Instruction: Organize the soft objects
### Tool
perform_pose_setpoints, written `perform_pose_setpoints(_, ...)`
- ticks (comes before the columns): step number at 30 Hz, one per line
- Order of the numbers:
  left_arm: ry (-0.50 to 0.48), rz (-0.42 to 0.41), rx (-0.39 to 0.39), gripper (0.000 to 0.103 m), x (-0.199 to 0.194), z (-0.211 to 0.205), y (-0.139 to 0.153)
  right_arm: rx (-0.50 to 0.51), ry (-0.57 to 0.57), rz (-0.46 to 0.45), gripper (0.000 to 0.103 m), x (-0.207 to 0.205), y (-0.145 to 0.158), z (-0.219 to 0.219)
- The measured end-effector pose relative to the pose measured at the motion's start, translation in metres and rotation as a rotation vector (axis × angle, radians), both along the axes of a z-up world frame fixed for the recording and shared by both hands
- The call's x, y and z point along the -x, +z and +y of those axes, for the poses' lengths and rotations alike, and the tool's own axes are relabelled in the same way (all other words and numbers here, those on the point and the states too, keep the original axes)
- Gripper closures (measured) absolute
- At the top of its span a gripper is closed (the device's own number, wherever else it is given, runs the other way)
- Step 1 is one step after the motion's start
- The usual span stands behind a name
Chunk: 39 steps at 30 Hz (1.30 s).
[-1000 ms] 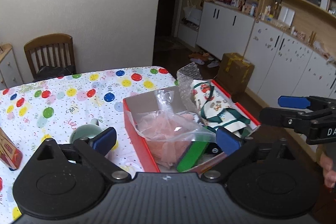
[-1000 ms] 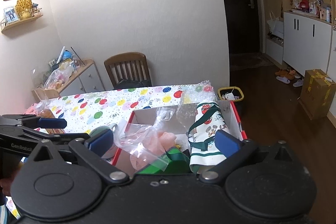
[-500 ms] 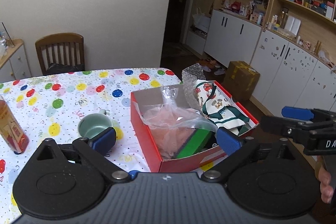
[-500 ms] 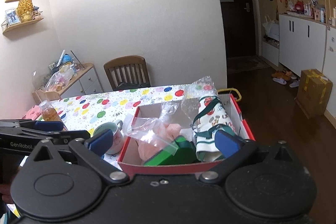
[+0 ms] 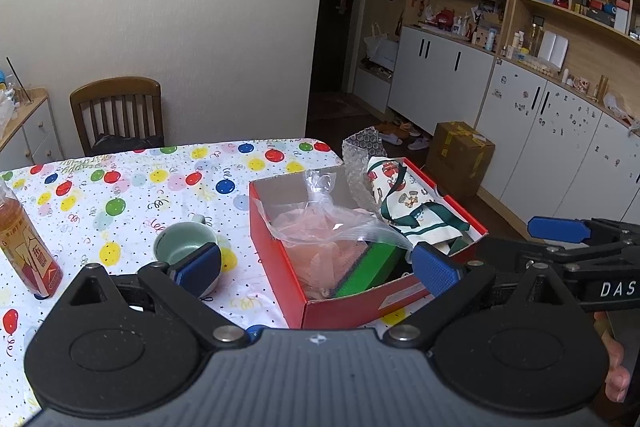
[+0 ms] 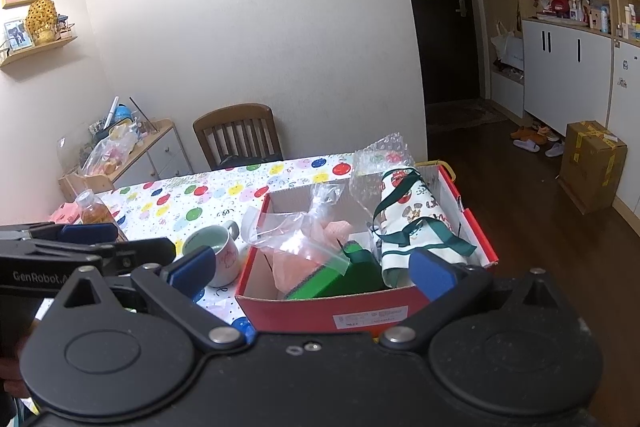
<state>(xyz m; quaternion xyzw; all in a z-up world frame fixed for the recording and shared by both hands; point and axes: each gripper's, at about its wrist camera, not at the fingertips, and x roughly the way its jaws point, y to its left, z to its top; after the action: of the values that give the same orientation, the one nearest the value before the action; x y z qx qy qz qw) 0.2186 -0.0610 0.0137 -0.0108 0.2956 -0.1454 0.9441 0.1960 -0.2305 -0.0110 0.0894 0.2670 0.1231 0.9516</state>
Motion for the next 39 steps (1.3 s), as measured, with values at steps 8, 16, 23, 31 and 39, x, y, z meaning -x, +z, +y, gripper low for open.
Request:
perform_pose_setpoints(8,-0.012,-0.008,0.003,0.001,0.0028,-0.0014,0.0003,0.001,-0.012,-0.010,0.000,0.0012,0.0023,0.0005)
perform_pose_setpoints(16,-0.016,-0.012,0.010,0.001,0.0016,-0.0008,0.0015,0.011,-0.022,-0.008,0.000,-0.0012,0.0021,0.0005)
perform_pose_setpoints(23,-0.018,-0.016,0.013,0.001,0.0014,-0.0015,0.0020,0.013,-0.023,-0.009,0.000,-0.0014,0.0028,0.0005)
perform_pose_setpoints(31,-0.018,-0.034,0.014,0.001,0.0022,0.0004,0.0033,0.016,-0.023,-0.019,0.000,-0.0024,0.0053,0.0014)
perform_pose_setpoints(39,-0.018,-0.050,0.015,0.001,0.0041,0.0027,0.0061,0.022,-0.025,-0.031,0.000,0.0011,0.0073,0.0046)
